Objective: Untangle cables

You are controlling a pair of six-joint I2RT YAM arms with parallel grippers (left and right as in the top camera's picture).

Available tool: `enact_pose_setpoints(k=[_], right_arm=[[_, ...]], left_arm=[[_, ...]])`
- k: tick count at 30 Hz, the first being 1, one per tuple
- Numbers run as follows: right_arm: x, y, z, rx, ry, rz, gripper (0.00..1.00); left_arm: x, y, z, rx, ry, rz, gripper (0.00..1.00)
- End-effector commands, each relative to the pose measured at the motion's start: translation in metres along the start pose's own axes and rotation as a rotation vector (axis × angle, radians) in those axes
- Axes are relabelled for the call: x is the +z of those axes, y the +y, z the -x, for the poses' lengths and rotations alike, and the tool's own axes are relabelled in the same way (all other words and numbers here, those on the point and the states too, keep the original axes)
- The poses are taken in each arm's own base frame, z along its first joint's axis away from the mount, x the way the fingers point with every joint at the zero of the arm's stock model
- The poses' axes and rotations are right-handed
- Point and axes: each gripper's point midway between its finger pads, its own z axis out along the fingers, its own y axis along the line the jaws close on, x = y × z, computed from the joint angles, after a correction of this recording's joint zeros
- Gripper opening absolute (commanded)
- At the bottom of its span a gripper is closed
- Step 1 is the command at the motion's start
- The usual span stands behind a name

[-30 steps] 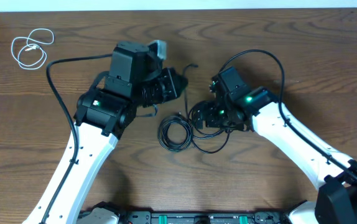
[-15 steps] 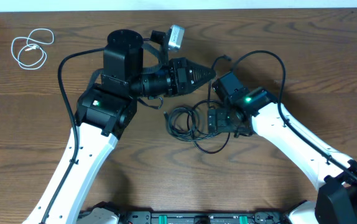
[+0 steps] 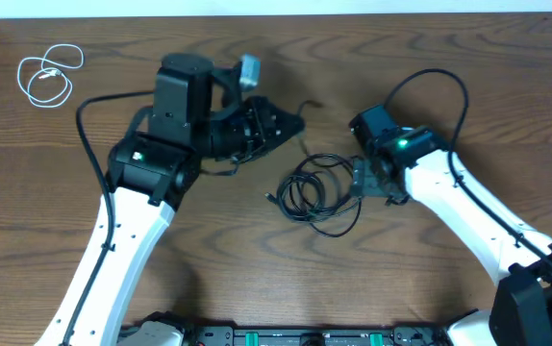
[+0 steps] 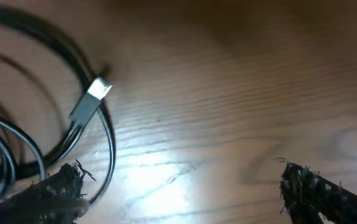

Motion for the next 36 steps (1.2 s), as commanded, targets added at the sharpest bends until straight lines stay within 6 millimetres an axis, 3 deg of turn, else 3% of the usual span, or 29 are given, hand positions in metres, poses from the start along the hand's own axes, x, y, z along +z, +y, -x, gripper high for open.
enact_pose_setpoints(k=[1,6,10,12,15,20,23,28,36], right_arm=[[0.003,-0.008,0.004,0.066,0.015,0.008,0.99],[0.004,-0.022,0.01,0.081,-0.008,-0.048,0.99],[0.005,-0.024,0.013,0.107,-0.02,-0.05,0.99],[0.005,-0.013,0.011,0.131,0.002,0.01,0.99],[0.001,0.021,0.006,0.122,0.06,0.187,0.99],[-0.023,0.084,-0.003,-0.144,0.092,0.542,0.99],[-0.021,0.083,-0.003,-0.168,0.073,0.515,0.99],[-0.008,0.055,0.0,-0.086,0.059,0.342,0.99],[-0.014,0.061,-0.037,-0.242,0.17,0.362,0.99]], left_arm=[[-0.015,0.048,0.026,-0.042,-0.165,0.252,0.08],[-0.063,0.132,0.028,-0.115,-0.329,0.734,0.08],[-0.096,0.161,0.024,-0.118,-0.382,0.956,0.08],[-0.105,0.167,0.022,-0.117,-0.395,1.013,0.08],[-0.106,0.168,0.021,-0.118,-0.39,1.021,0.08],[-0.11,0.172,0.023,-0.113,-0.403,1.057,0.08],[-0.117,0.178,0.025,-0.105,-0.421,1.11,0.08],[-0.126,0.185,0.027,-0.094,-0.439,1.178,0.08],[-0.126,0.192,0.029,-0.113,-0.43,1.201,0.08]])
